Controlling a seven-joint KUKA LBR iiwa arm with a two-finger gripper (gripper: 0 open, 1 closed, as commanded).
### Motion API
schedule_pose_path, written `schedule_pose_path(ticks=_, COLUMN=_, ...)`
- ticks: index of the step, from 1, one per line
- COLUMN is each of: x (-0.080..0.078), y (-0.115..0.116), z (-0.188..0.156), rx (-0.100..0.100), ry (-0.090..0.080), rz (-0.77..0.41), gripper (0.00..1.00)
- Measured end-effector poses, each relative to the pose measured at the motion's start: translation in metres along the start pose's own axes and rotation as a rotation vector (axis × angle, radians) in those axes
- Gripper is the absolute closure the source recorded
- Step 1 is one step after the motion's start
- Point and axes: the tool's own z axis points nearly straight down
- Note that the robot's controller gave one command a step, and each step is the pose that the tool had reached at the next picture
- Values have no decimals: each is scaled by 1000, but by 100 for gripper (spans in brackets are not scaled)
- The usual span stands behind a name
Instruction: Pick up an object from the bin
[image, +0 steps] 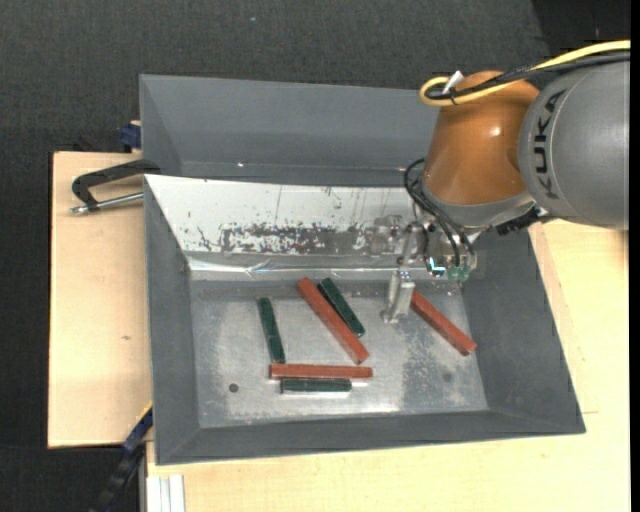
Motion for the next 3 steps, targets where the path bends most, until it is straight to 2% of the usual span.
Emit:
schedule_pose_path(ticks=1, x=-2, y=0, z=-5, rx=0, ry=-8, rz=0, gripper=0)
schedule_pose_path(ticks=2, x=-4, y=0, z=15, rx=-1, ry=-16, rz=82, gripper=0)
schedule_pose_path(ticks=3, x=7, y=14, z=63, rx=0, ry=-3, rz=196, gripper=0)
